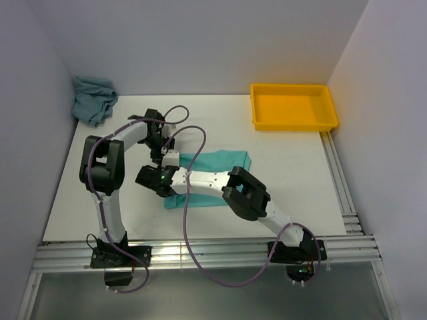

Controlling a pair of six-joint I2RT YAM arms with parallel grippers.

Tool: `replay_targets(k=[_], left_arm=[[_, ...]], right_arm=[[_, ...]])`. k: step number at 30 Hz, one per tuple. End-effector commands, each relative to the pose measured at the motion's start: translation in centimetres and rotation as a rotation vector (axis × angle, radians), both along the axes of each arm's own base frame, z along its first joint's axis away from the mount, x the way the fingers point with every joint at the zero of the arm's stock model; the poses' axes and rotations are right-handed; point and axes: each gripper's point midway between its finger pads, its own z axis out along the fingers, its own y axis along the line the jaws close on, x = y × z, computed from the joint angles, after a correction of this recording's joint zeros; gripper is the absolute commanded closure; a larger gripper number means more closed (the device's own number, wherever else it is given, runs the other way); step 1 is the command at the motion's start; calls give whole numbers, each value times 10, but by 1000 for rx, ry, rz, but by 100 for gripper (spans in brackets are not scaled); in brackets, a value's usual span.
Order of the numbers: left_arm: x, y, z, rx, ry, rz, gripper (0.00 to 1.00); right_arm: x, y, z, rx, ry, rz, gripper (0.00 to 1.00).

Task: Roll the t-shirts
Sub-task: Roll the tshirt

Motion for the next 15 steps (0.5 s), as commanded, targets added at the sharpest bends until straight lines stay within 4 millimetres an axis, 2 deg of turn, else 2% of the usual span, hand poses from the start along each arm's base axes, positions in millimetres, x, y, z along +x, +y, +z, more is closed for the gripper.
replay_targets(k=[1,3,6,8,9,10,11,12,13,14,15], left_arm=[[11,-5,4,-6,-24,-14,58],[12,-5,4,-7,-24,-16,58],[14,-7,8,-19,-27,-22,55],[15,-10,12,-35,-33,-32,49],[18,-11,18,-42,-46,-35,45],[19,-12,20,-50,-51,-40,43],[21,-13,25,-67,-60,-46,41],[23,-14,30,-79,-67,-49,38],[25,-15,36,-93,-76,-55,35],[26,-13,40,-104,-80,-56,34],[28,-16,49,-137,-87,-63,32]], right_arm=[[-7,-8,-10,-29,8,-18,54],[-8,-9,-13,-33,15,-17,59],[-10,-5,-14,-8,24,-8,73],[-12,-2,-17,24,35,4,79],[-12,0,-12,51,39,10,83],[-13,-7,-20,49,56,9,84],[-13,5,-19,125,69,25,85],[-13,9,-8,181,67,37,85],[-14,-5,-22,182,90,31,86],[-9,9,-14,286,74,47,86],[-13,15,-2,360,94,68,86]])
